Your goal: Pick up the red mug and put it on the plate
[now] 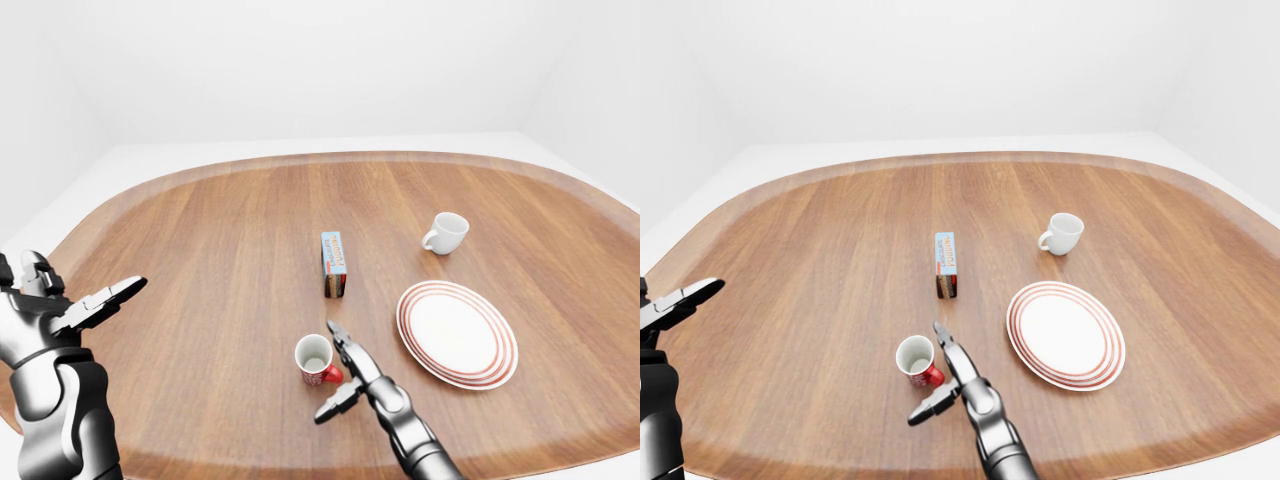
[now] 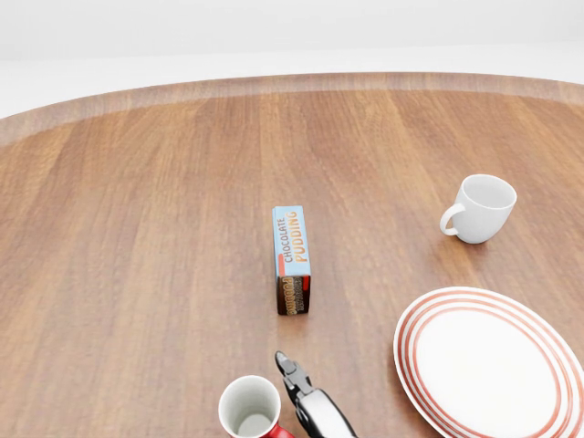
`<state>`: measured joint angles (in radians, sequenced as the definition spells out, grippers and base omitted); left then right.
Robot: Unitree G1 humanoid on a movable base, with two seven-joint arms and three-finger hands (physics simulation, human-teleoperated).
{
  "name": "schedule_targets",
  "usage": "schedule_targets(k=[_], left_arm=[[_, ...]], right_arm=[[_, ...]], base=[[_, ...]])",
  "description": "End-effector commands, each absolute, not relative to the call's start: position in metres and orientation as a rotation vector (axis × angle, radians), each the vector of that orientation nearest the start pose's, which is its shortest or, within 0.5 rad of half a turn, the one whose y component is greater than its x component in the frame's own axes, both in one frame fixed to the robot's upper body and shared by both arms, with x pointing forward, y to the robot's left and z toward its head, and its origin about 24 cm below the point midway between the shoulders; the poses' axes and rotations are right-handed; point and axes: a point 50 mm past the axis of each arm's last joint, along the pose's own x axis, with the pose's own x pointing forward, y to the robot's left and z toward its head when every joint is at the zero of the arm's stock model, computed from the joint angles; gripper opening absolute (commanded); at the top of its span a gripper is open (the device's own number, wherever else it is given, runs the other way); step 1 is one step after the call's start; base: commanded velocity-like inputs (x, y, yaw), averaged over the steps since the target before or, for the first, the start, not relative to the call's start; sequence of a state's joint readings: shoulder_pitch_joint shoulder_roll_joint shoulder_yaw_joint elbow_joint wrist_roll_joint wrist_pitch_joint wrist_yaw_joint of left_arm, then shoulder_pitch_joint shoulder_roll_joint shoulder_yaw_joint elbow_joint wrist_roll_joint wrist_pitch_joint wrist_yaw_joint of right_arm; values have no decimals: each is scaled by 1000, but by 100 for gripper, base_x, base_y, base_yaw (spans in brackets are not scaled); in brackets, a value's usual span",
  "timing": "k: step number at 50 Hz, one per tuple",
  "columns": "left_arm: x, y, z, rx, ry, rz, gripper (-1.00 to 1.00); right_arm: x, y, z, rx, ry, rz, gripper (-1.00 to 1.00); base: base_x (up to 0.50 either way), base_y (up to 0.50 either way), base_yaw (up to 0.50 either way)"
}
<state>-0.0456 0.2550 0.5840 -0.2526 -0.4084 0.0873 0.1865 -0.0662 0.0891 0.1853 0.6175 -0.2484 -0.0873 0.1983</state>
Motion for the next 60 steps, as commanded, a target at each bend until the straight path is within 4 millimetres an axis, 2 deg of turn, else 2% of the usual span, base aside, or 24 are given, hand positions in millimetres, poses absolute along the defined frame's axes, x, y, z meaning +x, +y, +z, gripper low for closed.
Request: schedule_targets(k=[1,15,16,17,18,33,39,42,45,49,51,52,55,56,60], left_arm=[[212,318,142,-143,-378,635,100],[212,318,142,-144,-380,635,100],[211,318,142,-144,-380,635,100],[211,318,142,-144,-381,635,100],[211,318,142,-144,-382,635,100],[211,318,142,-143,-383,636,100],[211,318,141,-144,-379,636,100],[211,318,141,-143,-378,635,100],[211,318,141,-144,-378,636,100],[210,318,143,-144,-386,636,100],[211,318,143,-143,-386,636,100],[211,318,143,-142,-385,635,100],[211,318,144,-142,-387,635,100],[211,318,144,-141,-390,634,100],[212,318,143,-142,-382,634,100]], right_arm=[[222,-65,-78,-187,500,503,100],[223,-62,-83,-185,534,514,100],[223,-62,-82,-185,531,514,31],[223,-62,-82,-183,528,514,-95],[223,-62,-82,-182,529,515,-100],[222,-63,-84,-179,541,508,-100],[226,-65,-79,-174,511,497,-100],[237,-71,-65,-166,441,468,-100],[248,-78,-43,-149,335,442,-100],[271,-105,0,-129,146,351,-100],[276,-115,15,-123,107,315,-100],[281,-127,29,-118,85,279,-100],[286,-147,50,-117,47,207,-100],[287,-160,64,-111,-10,166,-100],[289,-191,86,-111,-88,65,-100]], base=[[0,0,0],[0,0,0],[0,0,0],[0,0,0],[0,0,0],[0,0,0],[0,0,0],[0,0,0],[0,0,0],[0,0,0],[0,0,0],[0,0,0],[0,0,0],[0,0,0],[0,0,0]])
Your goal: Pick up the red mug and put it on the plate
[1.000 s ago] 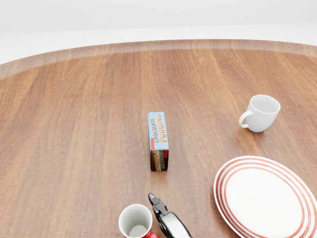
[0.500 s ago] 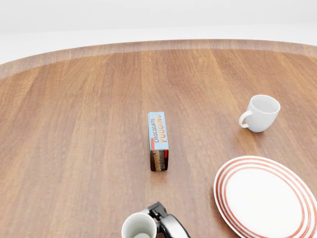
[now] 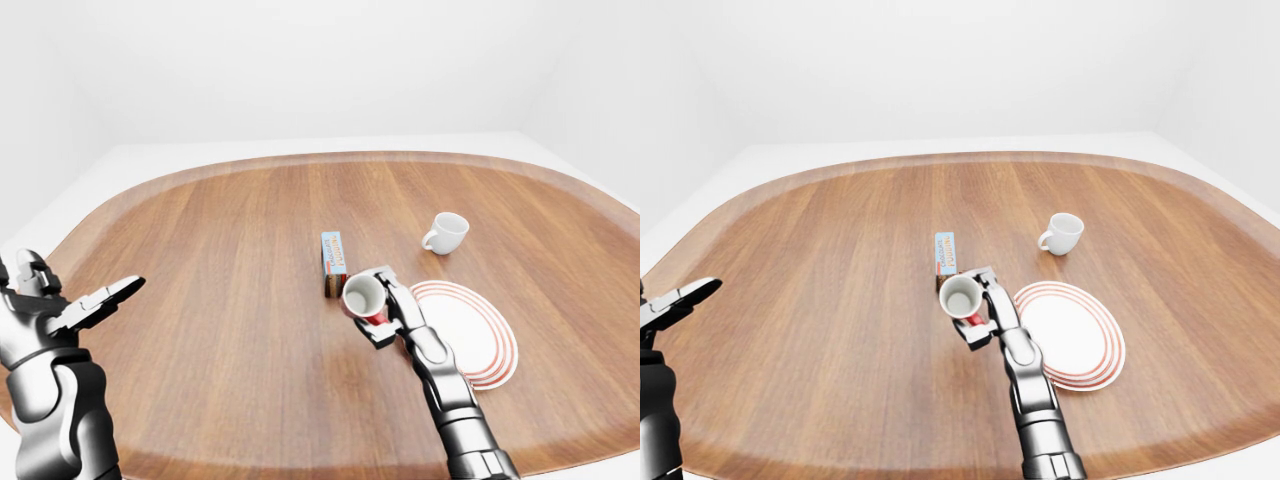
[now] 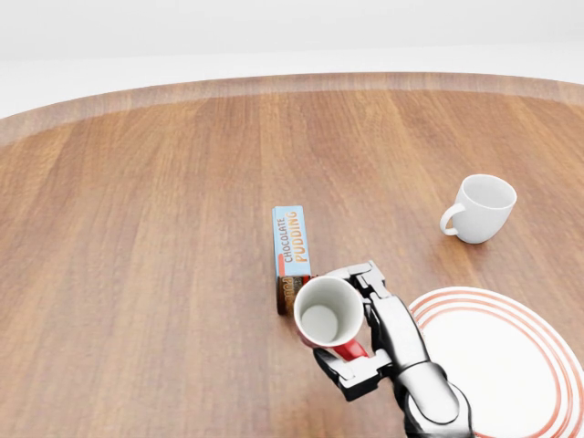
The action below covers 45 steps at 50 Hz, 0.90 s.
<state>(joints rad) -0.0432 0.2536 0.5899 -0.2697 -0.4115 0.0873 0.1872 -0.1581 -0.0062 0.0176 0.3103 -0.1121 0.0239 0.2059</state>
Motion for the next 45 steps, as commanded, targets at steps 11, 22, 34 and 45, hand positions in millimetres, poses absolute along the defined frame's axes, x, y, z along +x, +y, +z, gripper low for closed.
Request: schedule_targets(k=[11,22,34,45], left_arm=[[212,318,142,-143,-380,635,100],[212,317,143,-142,-382,633,100],[211,318,143,-143,-386,635,100],[211,318,144,-145,-388,633,100]], right_arm=[[295,-259,76,-107,4,-228,-100],[296,-285,41,-39,160,-463,-100],[298,-292,2,-31,329,-541,-100],[288,-288,-32,-17,512,-557,-100]], base=[[0,0,0],[0,0,0],[0,0,0],[0,0,0]])
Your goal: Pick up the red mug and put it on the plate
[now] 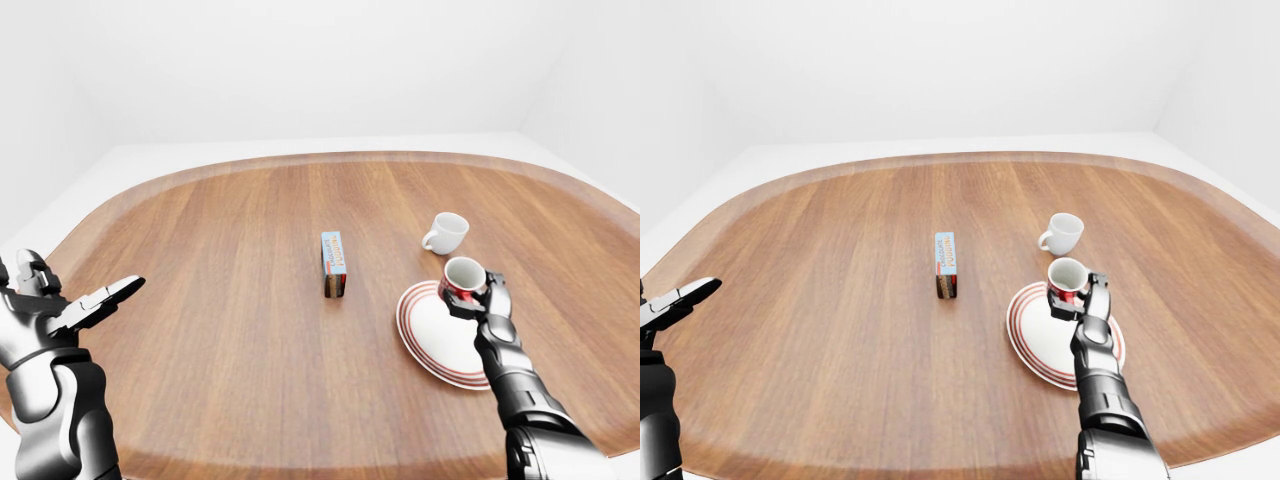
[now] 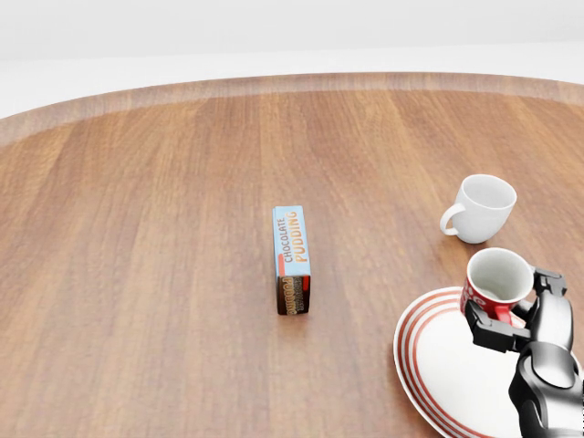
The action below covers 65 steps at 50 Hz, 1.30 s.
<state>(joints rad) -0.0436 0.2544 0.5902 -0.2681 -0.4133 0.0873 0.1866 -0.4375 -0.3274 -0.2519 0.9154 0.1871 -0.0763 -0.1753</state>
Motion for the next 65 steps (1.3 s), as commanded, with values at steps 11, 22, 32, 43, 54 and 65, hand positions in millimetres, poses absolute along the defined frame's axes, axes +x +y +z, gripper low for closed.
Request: schedule_targets(k=[11,22,32,43,54,65], left_arm=[[211,318,142,-149,-382,634,100],[211,320,140,-153,-372,637,100],[212,320,138,-154,-364,637,100],[211,319,141,-153,-378,638,100],[210,319,143,-152,-385,640,100],[212,320,139,-155,-368,640,100]], right_arm=[[279,-286,-45,1,588,-589,-100],[274,-290,-48,13,602,-645,-100],[271,-295,-48,21,604,-704,-100],[271,-295,-48,20,605,-701,-100],[273,-292,-48,24,603,-663,-65],[272,-291,-49,18,606,-644,-42]], base=[[0,0,0],[0,0,0],[0,0,0],[0,0,0],[0,0,0],[0,0,0]])
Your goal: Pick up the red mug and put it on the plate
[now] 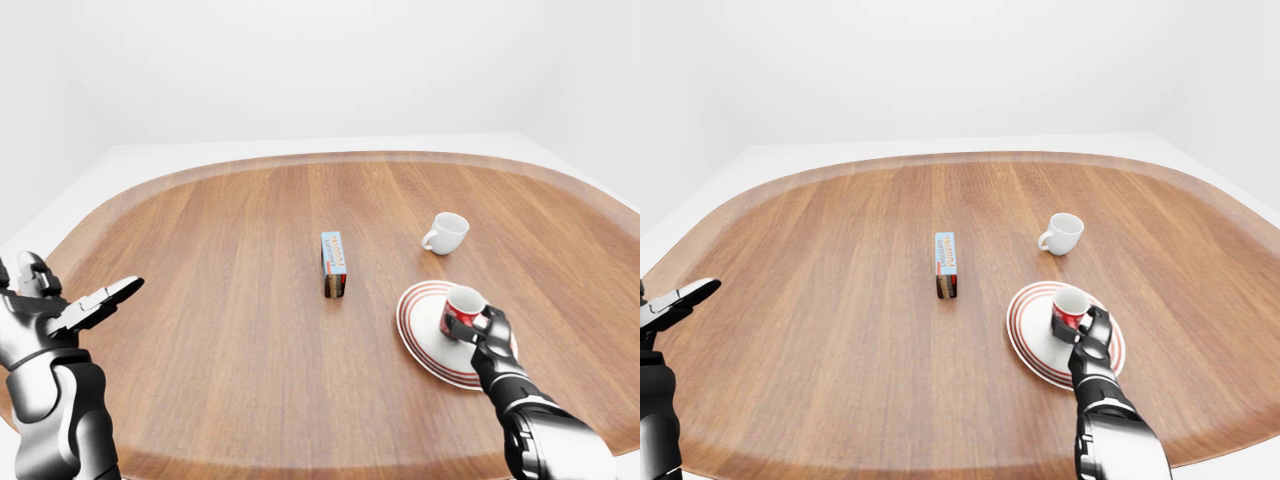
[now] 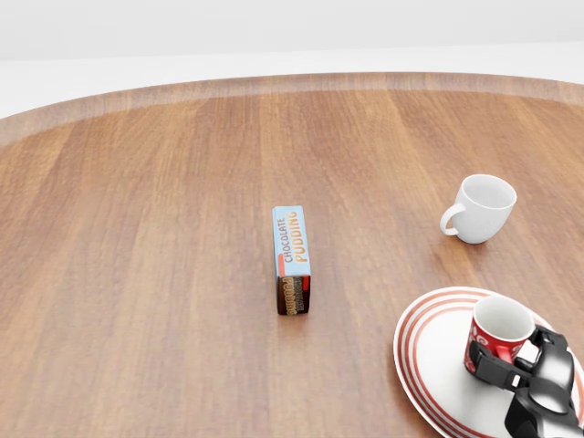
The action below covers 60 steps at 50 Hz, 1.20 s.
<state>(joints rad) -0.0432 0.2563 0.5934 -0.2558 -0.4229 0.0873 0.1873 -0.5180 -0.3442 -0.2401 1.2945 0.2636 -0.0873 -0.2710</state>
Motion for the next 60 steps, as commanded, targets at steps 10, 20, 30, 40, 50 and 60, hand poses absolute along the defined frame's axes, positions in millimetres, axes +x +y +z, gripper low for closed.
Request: schedule_targets(k=[10,20,30,40,50,60], left_arm=[[209,319,143,-154,-388,641,100],[211,319,141,-153,-380,640,100],[212,321,138,-156,-365,640,100],[212,321,138,-157,-362,640,100],[211,321,139,-156,-366,641,100],[210,321,141,-156,-377,643,100]], right_arm=[[273,-290,-49,3,607,-640,15],[274,-287,-49,-3,602,-583,100],[275,-287,-49,-7,601,-571,100],[274,-286,-51,0,606,-559,100],[272,-295,-44,-29,565,-623,100],[265,-323,52,-96,25,-713,100]], base=[[0,0,0],[0,0,0],[0,0,0],[0,0,0],[0,0,0],[0,0,0]])
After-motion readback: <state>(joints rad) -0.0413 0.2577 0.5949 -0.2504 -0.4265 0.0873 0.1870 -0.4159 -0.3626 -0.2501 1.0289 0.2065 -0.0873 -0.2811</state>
